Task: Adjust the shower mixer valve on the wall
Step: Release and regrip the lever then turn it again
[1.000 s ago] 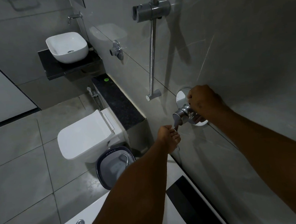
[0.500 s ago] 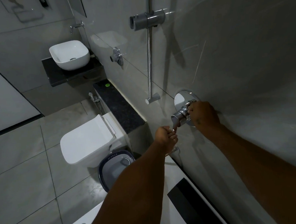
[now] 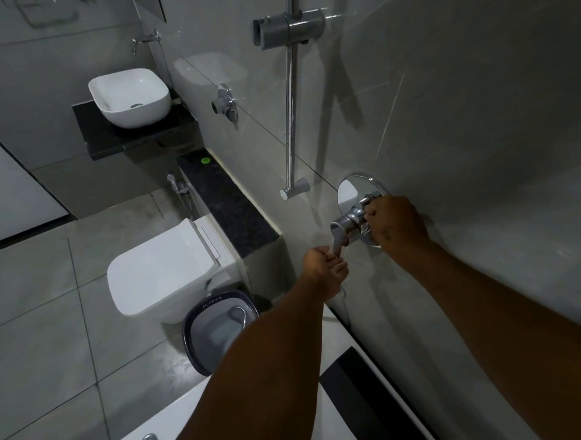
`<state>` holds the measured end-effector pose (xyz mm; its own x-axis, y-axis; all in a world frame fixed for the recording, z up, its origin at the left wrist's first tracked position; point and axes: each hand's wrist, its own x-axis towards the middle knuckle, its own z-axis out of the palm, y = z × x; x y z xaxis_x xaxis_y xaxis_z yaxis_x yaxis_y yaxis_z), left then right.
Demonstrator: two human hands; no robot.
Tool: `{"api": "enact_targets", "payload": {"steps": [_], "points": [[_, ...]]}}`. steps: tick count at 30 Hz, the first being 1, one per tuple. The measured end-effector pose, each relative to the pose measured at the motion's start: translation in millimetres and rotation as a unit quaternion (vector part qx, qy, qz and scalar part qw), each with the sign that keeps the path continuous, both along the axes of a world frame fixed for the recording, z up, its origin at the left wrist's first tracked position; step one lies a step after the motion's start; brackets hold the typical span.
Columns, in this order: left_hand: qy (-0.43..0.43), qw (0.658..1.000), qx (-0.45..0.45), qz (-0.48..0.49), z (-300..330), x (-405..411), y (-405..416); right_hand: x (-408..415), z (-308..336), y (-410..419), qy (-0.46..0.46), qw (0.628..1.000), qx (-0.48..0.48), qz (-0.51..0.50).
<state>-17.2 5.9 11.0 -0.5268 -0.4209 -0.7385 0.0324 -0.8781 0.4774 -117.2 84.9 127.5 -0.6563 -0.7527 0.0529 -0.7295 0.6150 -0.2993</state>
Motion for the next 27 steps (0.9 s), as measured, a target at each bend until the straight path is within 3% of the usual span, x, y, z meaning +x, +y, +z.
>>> {"api": "enact_targets", "payload": {"steps": [3,9,27], "points": [[0.01,1.0,0.005,-0.005,0.7,-1.0,-2.6,-13.8,-13.7,-11.6,-0.031,0.999,-0.002,-0.016],[0.035,0.998,0.039,0.027,-1.6,-2.7,-8.3,-2.5,0.0,-8.8,-0.003,1.0,0.012,-0.025],[0.069,0.997,-0.022,0.0,17.8,33.1,-7.7,3.1,8.7,-10.4,0.025,0.997,0.066,-0.037]]}}
